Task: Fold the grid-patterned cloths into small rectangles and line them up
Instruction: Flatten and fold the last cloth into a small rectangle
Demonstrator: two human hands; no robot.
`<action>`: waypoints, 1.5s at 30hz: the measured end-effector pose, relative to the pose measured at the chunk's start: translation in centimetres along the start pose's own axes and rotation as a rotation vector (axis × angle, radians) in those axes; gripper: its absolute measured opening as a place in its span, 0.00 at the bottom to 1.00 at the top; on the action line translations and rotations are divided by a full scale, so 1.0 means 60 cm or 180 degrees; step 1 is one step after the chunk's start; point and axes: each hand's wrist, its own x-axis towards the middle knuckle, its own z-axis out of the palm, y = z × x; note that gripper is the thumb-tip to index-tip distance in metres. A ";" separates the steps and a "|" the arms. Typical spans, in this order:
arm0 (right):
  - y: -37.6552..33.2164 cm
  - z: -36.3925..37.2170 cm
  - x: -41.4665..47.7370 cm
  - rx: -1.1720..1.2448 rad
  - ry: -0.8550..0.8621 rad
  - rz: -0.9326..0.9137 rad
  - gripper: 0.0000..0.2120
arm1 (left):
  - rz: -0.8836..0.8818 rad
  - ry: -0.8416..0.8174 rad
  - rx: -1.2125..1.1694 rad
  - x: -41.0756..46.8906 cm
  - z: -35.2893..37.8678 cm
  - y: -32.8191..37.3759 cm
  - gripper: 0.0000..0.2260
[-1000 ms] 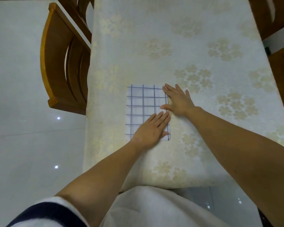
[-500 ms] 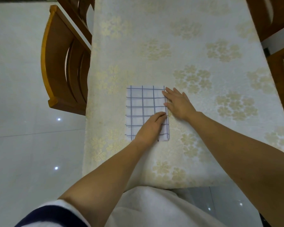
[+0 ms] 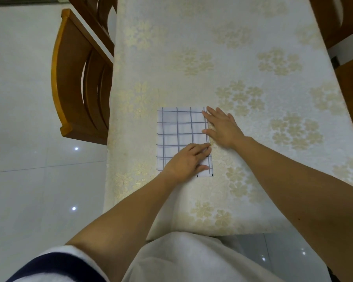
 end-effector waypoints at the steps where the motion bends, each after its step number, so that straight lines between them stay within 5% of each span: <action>1: 0.001 -0.001 0.001 0.0000 -0.0012 -0.0006 0.32 | 0.0120 -0.0040 0.0109 -0.003 0.003 -0.001 0.26; 10: 0.003 0.002 0.008 0.0008 0.0084 0.0021 0.31 | 0.0774 -0.0228 0.0251 -0.028 -0.001 -0.004 0.18; 15: 0.005 -0.002 0.014 0.0229 -0.0029 0.0026 0.29 | 0.0014 0.0442 0.0148 0.021 -0.030 0.007 0.16; 20: 0.004 -0.003 0.010 -0.0063 -0.0078 0.0029 0.28 | -0.0920 -0.0503 0.0697 0.030 -0.016 0.025 0.31; 30: -0.018 -0.002 0.045 -0.0063 0.0021 0.0652 0.26 | -0.0773 -0.1180 0.0812 -0.009 -0.023 0.040 0.33; 33: -0.024 -0.004 0.046 -0.0041 0.0221 0.0658 0.25 | -0.1011 -0.0494 0.0312 0.005 -0.049 0.037 0.28; 36: -0.049 0.003 0.024 0.0143 0.1245 0.0314 0.23 | -0.1422 0.0473 0.0250 0.029 -0.074 0.006 0.22; 40: -0.115 0.040 0.010 0.0105 0.1294 -0.0412 0.26 | -0.1642 0.0176 0.0353 0.065 -0.083 -0.050 0.26; 45: -0.125 0.076 0.020 -0.0267 0.0641 0.0354 0.27 | -0.1908 0.0014 0.0490 0.073 -0.060 -0.074 0.26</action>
